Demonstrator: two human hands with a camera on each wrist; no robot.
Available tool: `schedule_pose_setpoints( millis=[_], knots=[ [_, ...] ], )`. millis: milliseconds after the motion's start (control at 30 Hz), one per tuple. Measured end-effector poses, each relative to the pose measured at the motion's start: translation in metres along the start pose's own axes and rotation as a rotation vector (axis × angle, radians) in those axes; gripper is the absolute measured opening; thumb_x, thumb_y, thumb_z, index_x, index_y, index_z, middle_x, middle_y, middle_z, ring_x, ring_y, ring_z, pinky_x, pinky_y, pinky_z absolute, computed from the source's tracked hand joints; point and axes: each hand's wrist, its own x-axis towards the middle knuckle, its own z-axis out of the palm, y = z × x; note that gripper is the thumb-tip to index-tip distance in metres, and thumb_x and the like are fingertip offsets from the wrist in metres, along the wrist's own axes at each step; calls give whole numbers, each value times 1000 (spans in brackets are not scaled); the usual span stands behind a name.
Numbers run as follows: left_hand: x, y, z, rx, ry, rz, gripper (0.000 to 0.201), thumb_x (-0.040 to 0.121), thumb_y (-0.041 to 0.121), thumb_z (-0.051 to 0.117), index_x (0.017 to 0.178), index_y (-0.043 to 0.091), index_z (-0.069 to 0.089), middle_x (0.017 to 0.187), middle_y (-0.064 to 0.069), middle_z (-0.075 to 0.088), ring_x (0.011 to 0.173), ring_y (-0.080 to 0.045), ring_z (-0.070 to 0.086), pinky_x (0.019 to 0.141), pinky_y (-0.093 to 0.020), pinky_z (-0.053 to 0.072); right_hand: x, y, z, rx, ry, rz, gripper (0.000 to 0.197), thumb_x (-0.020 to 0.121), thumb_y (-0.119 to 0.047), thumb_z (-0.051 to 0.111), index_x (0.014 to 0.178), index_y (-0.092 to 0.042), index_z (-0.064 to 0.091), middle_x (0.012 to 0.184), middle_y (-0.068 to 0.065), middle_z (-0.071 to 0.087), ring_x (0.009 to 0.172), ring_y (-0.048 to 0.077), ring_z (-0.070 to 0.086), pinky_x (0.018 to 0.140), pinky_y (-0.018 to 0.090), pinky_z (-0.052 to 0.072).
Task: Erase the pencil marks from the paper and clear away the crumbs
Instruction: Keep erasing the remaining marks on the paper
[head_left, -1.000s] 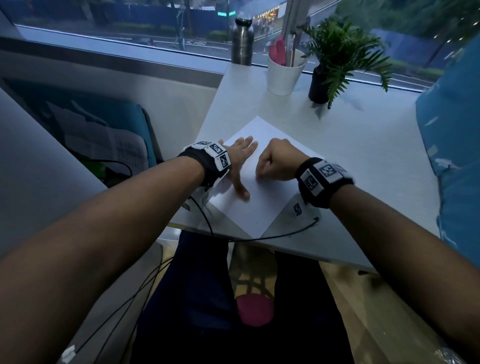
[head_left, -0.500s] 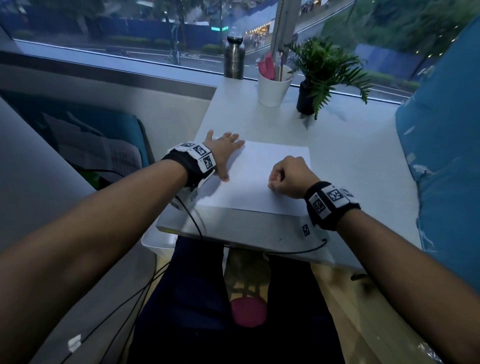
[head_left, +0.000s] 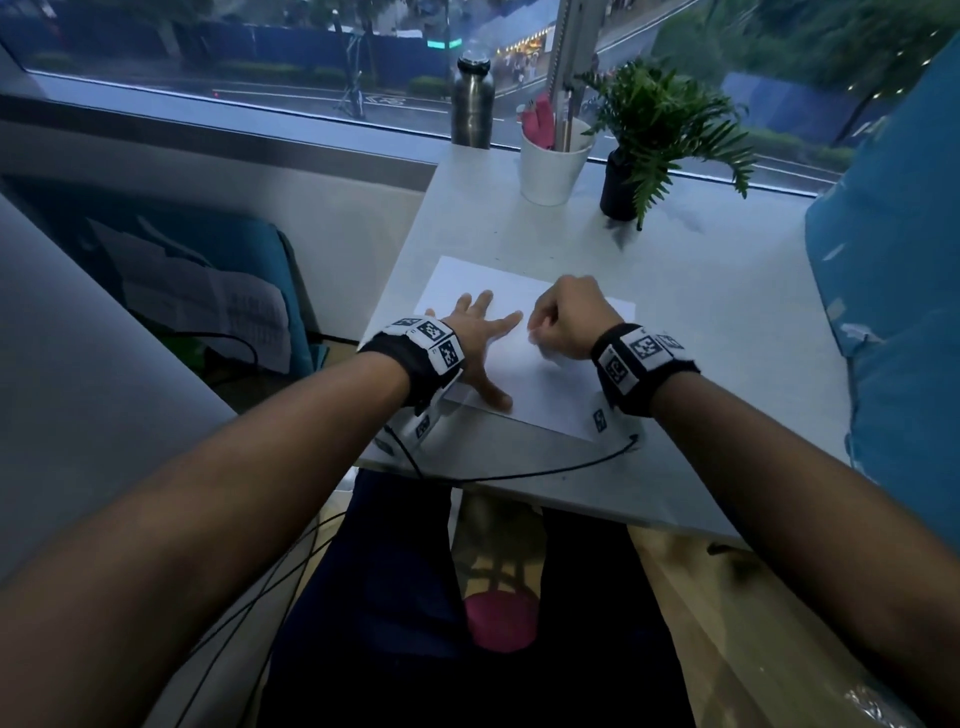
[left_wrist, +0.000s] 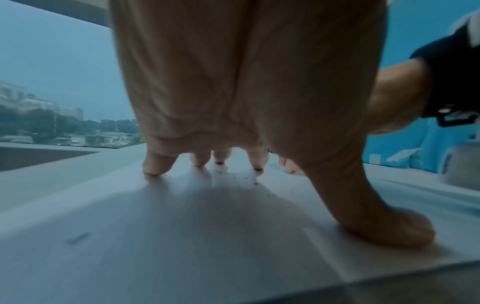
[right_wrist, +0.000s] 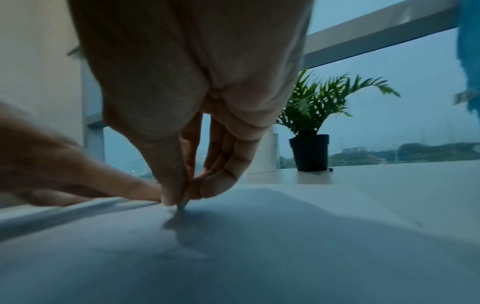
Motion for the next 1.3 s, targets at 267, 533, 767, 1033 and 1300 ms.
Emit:
schedule_pose_setpoints(
  millis=[267,533,767,1033,1300],
  knots=[
    [0,-1,-4,-13,-40,-8,141,48,77,79,150,48,-15,160,-4,-28,148,-29,-22,113,-68,2,9,7,-7,88,-34,-62,4,74,-13,76,75,-13,79,65,-1,72,63,4,67,67,17,53],
    [0,2,-8,26,-50,-6,143,48,76,80,150,48,-16,160,-5,-27,148,-32,-20,111,-71,7,1,3,-1,-3,-105,-109,11,72,-12,70,76,-15,80,71,-2,74,64,7,63,66,15,50],
    [1,4,-8,40,-46,-16,143,46,75,81,151,48,-13,161,-6,-24,148,-34,-18,110,-71,10,-9,-7,8,-55,-129,-127,8,72,-11,69,73,-11,77,60,-3,65,62,10,57,63,18,41],
    [-3,7,-11,42,-59,-17,141,51,71,82,152,45,-14,161,-6,-25,148,-34,-18,112,-67,12,3,5,0,34,-17,-45,11,70,-11,68,73,-11,79,70,2,74,67,14,68,69,24,56],
    [-3,8,-11,57,-75,-25,140,53,71,81,151,46,-16,160,-6,-27,148,-34,-19,112,-67,13,3,7,-8,127,6,10,13,68,-13,66,71,-12,79,65,5,73,66,13,71,70,23,58]
  ],
)
